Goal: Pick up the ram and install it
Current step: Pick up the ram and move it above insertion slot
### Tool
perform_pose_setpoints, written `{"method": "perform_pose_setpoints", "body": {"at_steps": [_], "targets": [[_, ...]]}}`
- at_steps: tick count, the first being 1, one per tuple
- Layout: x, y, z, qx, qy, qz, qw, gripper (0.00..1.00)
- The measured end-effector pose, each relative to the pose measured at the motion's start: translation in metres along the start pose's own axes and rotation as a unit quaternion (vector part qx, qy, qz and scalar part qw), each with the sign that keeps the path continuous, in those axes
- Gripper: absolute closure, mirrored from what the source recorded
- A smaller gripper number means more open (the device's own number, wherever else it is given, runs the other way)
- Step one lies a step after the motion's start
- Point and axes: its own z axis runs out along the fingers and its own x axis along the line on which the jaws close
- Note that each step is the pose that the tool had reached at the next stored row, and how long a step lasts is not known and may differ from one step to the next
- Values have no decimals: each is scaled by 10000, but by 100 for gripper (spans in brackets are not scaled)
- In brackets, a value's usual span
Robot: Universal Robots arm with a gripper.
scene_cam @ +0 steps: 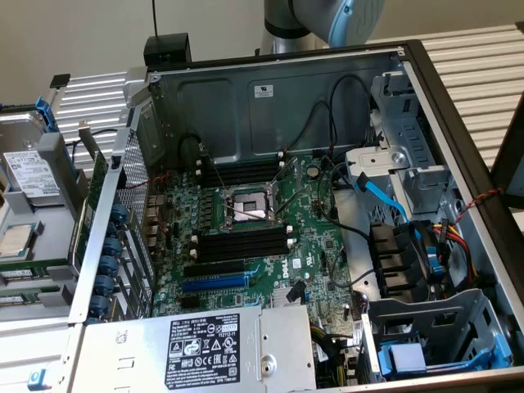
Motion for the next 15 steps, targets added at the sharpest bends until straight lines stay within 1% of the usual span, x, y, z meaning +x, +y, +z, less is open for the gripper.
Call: {"method": "perform_pose_setpoints", "body": {"at_steps": [7,15], "targets": [[87,-5,127,0,0,-7,10000,64],[94,-9,272,-2,0,-7,10000,64]]}}
